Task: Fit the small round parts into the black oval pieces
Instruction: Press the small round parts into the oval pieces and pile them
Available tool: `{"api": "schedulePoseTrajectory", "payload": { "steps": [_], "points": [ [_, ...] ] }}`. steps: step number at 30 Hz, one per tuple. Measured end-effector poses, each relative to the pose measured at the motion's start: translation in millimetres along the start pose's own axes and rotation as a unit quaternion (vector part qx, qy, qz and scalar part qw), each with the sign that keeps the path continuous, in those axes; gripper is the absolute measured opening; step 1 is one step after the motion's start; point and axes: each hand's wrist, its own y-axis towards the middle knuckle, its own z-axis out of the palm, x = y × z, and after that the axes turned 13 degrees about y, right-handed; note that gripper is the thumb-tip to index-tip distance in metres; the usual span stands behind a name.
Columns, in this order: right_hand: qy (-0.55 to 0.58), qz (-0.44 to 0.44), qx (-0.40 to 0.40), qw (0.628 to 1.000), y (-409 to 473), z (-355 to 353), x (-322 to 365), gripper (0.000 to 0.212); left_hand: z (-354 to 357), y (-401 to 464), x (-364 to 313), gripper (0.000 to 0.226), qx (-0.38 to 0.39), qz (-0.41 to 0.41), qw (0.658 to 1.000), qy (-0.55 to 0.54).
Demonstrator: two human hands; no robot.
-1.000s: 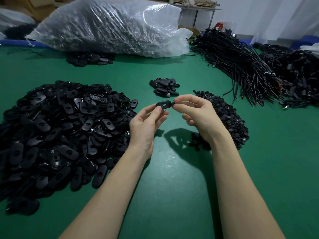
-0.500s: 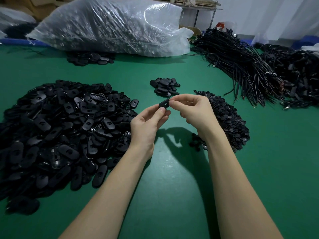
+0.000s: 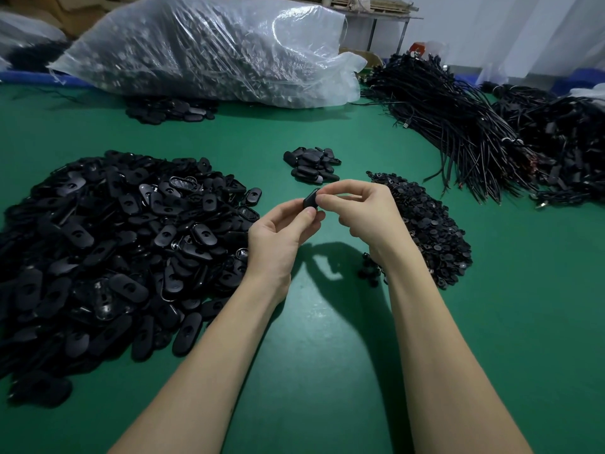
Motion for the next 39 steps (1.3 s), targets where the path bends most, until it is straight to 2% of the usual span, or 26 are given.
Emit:
{"api": "schedulePoseTrajectory", "payload": {
  "steps": [3,6,10,14,19,23,32,39],
  "points": [
    [0.026,0.052,0.009,0.998,0.0,-2.6,1.0,0.012,-1.4,-0.8,-1.1,0.014,0.020,-0.001,1.000,0.009],
    [0.067,0.117,0.042,0.990,0.1,-9.7,1.3,0.021,-2.6,-0.6,-2.5,0.012,0.040,-0.002,0.999,0.016],
    [0.100,0.144,0.074,0.982,-1.2,-14.9,1.0,0.016,-3.0,-0.2,-1.8,0.010,0.059,-0.003,0.997,0.040],
    [0.089,0.106,0.097,0.986,-3.5,-19.4,4.8,0.013,-3.9,1.4,-0.7,0.008,0.065,-0.006,0.996,0.056],
    [-0.038,0.043,0.071,0.996,-4.4,-17.4,11.7,0.009,-3.2,1.9,1.3,0.010,0.062,0.007,0.995,0.073],
    [-0.084,0.030,0.068,0.994,-4.4,-16.9,13.3,0.007,-3.3,1.4,2.4,0.008,0.063,0.018,0.995,0.081],
    [-0.081,0.029,0.079,0.993,-4.4,-21.3,12.3,0.009,-5.2,1.1,3.5,0.007,0.083,0.034,0.991,0.100],
    [-0.113,0.022,0.069,0.991,-3.8,-16.3,6.5,0.007,-3.8,0.5,4.2,0.008,0.056,0.038,0.989,0.133]
  ]
}}
